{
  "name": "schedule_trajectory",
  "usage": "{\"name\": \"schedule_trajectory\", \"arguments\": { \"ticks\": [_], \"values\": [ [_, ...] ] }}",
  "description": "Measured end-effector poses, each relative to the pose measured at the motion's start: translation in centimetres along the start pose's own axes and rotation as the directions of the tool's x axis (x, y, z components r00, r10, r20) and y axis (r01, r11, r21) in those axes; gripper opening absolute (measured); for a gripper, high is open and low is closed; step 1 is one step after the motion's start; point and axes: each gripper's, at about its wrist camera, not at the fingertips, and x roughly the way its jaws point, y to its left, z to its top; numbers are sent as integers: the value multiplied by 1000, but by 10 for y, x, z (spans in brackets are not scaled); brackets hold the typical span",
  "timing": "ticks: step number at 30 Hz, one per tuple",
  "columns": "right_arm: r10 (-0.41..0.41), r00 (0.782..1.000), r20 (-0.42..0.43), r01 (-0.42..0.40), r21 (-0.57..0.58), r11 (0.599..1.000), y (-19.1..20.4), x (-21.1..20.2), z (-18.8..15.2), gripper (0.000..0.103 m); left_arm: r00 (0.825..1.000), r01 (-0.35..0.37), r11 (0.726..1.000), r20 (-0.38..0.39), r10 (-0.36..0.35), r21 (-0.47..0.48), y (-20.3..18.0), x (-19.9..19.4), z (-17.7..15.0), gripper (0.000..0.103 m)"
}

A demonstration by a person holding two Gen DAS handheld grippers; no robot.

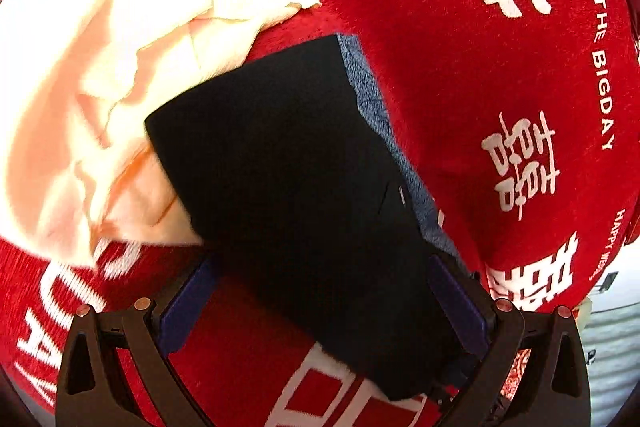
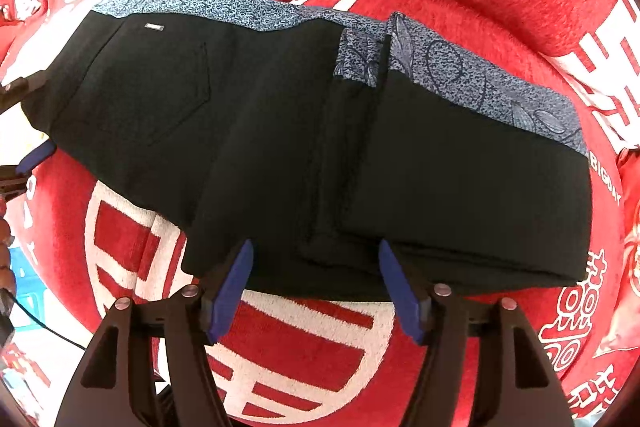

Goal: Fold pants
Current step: 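Grasp the other end of the trousers with the left gripper and lift it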

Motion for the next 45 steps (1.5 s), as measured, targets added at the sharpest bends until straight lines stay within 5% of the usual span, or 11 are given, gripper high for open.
{"name": "schedule_trajectory", "arguments": {
  "ticks": [12, 21, 24, 26, 29, 31, 34, 35, 41, 45],
  "values": [
    [8, 1000, -9, -8, 7, 1000, -1, 3, 4, 72, 999, -2, 1000, 42, 1, 31, -32, 10, 6, 103],
    [12, 1000, -15, -12, 2, 1000, -2, 5, 8, 75, 995, -96, 995, 28, 95, 26, -41, 33, 11, 102],
    [17, 1000, -22, -18, -18, 1000, -2, -1, 10, 75, 978, -205, 977, 47, 203, 58, -48, 31, 8, 74],
    [24, 1000, -9, -25, -26, 999, -3, -11, 14, 75, 951, -308, 943, 67, 302, 123, -54, 30, 6, 41],
    [55, 997, 51, -53, -41, 998, -4, -39, 29, 75, 918, -397, 880, 123, 378, 260, -70, 27, -3, 35],
    [92, 993, 69, -88, -54, 995, -3, -53, 46, 75, 881, -473, 795, 199, 429, 380, -88, 29, -16, 34],
    [193, 980, 39, -190, -72, 979, 7, -65, 84, 75, 812, -580, 626, 316, 490, 521, -114, 40, -41, 34],
    [234, 972, 30, -231, -72, 970, 13, -68, 97, 75, 798, -599, 595, 339, 498, 537, -118, 42, -46, 34],
    [383, 919, -98, -394, -151, 907, 84, -76, 175, 81, 751, -654, 504, 399, 526, 565, -128, 50, -58, 34],
    [336, 913, -231, -398, -323, 859, 159, -70, 206, 85, 722, -683, 452, 435, 538, 573, -134, 54, -66, 34]
  ]
}}
